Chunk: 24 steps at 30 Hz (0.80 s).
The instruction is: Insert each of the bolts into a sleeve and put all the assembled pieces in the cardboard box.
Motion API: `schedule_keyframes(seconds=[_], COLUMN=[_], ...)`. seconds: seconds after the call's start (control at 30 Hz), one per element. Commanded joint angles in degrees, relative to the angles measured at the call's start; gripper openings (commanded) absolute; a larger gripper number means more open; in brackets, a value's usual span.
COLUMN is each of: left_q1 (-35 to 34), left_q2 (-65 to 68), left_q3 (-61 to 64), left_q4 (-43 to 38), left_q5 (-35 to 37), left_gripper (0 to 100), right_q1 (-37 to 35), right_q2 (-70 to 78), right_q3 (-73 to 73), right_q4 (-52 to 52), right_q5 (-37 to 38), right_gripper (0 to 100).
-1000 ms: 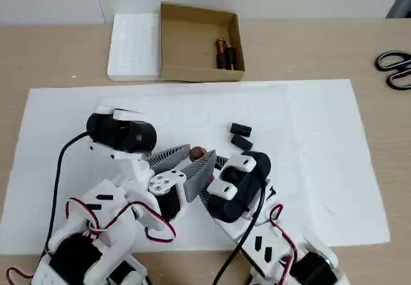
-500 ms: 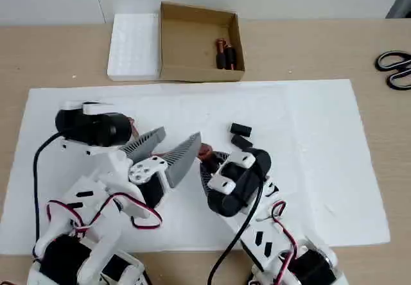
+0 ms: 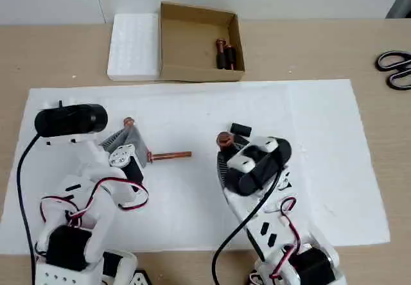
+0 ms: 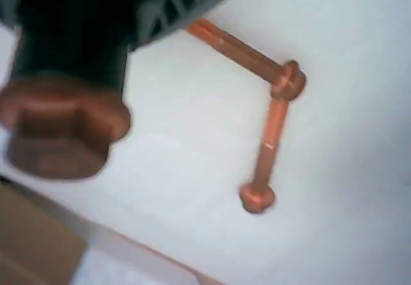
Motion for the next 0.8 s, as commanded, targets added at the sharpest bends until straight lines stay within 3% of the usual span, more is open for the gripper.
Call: schedule_keyframes(seconds=[0.0,0.17,0.5,0.77], left_q1=[-0.8,-0.9,-1.0,-0.9], left_q2=[0.4,0.1,0.1,0.4], left_q3=[2.6,9.1,16.0,16.7], left_q4=[-1.6,-1.6,-9.3,-8.7], left_q5=[-0.4,-0.4,-0.5,-0.5], left_gripper=[1,1,1,1], right_q1=[2.6,6.3,15.5,16.4], right_q2=[-0.2,-0.2,-0.1,1.6], right_q3=[0.8,2.8,0.9,-4.3], right_q4=[-2.3,-2.4,-2.4,-2.1], right_q5=[-2.7,-5.8,-7.5,-7.4], right_gripper=[0.3,0.3,0.3,0.3])
